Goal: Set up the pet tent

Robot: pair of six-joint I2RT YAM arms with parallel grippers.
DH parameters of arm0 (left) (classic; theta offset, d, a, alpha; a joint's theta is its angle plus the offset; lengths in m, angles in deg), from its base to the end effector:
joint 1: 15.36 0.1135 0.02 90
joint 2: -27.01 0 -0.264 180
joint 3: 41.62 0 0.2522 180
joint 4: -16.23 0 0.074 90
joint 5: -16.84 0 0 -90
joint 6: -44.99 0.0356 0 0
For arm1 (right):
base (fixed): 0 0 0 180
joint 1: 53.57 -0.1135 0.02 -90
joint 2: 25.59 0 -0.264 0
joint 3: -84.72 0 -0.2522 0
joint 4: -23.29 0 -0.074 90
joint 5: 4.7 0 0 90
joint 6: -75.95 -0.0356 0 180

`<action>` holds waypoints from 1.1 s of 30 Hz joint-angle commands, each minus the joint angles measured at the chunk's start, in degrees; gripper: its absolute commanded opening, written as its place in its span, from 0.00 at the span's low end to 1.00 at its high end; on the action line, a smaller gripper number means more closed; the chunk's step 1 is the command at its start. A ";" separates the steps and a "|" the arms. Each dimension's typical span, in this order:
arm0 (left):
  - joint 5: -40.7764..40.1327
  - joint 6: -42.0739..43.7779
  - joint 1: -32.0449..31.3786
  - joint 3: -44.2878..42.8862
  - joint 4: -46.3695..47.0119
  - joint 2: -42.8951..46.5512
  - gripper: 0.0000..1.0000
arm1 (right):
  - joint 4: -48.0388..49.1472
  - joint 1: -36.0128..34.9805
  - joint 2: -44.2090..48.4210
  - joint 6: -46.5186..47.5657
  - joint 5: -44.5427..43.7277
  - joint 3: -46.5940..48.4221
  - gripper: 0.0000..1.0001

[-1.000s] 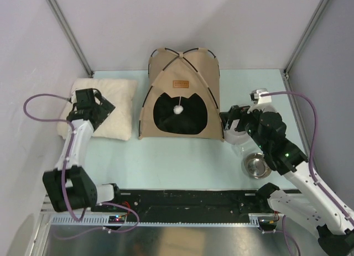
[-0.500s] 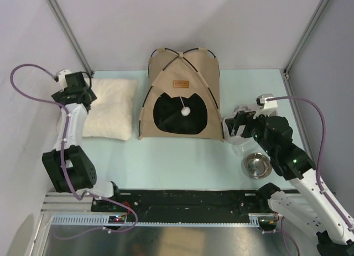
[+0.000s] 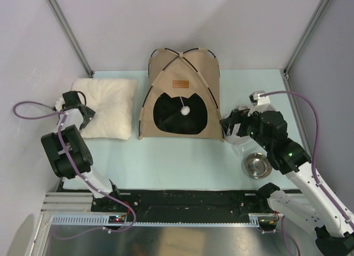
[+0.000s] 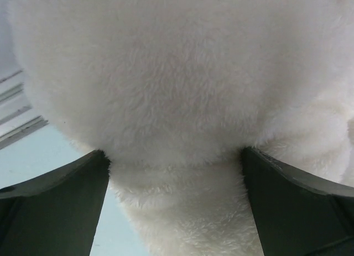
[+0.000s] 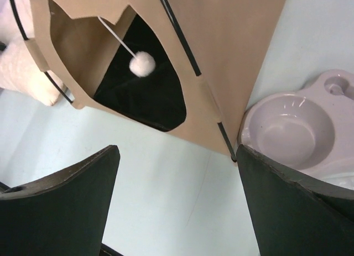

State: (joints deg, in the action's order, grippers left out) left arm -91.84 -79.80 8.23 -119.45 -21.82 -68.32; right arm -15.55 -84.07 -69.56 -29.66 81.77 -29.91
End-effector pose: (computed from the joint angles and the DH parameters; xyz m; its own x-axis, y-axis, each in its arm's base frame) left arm 0.3125 0.1489 0.2117 -0.3096 -0.7250 -0.6153 -0.8789 0.4651 -0.1059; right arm 0.1470 0.0840 0.3560 -0.3714 0.0929 -0.9238 -0.3697 0.8979 0.2389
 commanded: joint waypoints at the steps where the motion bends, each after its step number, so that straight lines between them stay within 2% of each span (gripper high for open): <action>1: 3.84 -6.85 -0.69 -0.03 3.04 -2.22 1.00 | 0.15 0.27 0.89 -0.64 0.46 4.14 0.92; 3: 4.25 -7.02 -0.71 -0.95 3.23 -3.70 1.00 | -0.66 0.31 1.32 -0.53 0.06 4.71 0.92; 5: 5.05 -6.71 -0.73 -1.97 3.34 -5.08 0.84 | -1.35 0.32 1.66 -0.46 -0.37 5.22 0.92; 7: 5.78 -6.35 -0.72 -2.76 3.45 -6.06 0.55 | -1.87 0.39 1.86 -0.33 -0.70 5.68 0.91; 8: 6.25 -6.00 -0.73 -3.00 3.55 -6.34 0.34 | -2.02 0.42 1.91 -0.31 -0.82 5.91 0.91; 9: 6.58 -5.78 -0.74 -3.17 3.59 -6.31 0.20 | -2.09 0.43 1.93 -0.35 -0.89 6.11 0.91; 10: 6.91 -5.62 -0.78 -3.21 3.66 -6.07 0.10 | -2.08 0.39 1.94 -0.41 -0.88 6.29 0.91; 11: 7.13 -5.37 -0.90 -3.23 3.69 -5.47 0.05 | -2.08 0.37 1.95 -0.57 -0.87 6.43 0.91; 13: 7.29 -4.57 -1.18 -3.18 3.79 -3.48 0.01 | -1.99 0.36 1.95 -1.00 -0.62 6.60 0.91; 17: 7.39 -2.50 -2.45 -3.27 3.76 3.92 0.00 | -1.69 0.32 2.10 -2.24 0.40 6.65 0.91; 28: 4.51 5.05 -6.77 -4.87 1.16 32.97 0.00 | -0.58 0.02 2.90 -4.33 2.71 6.74 0.89; 33: 6.74 9.63 -8.90 -6.03 -1.35 43.74 0.00 | 0.19 -0.14 2.19 -4.71 5.88 7.43 0.89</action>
State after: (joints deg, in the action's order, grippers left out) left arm -86.44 -74.90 0.89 -122.27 -23.20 -31.29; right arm -17.62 -83.85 -67.37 -33.57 84.77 -25.47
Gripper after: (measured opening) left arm 0.042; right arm 0.894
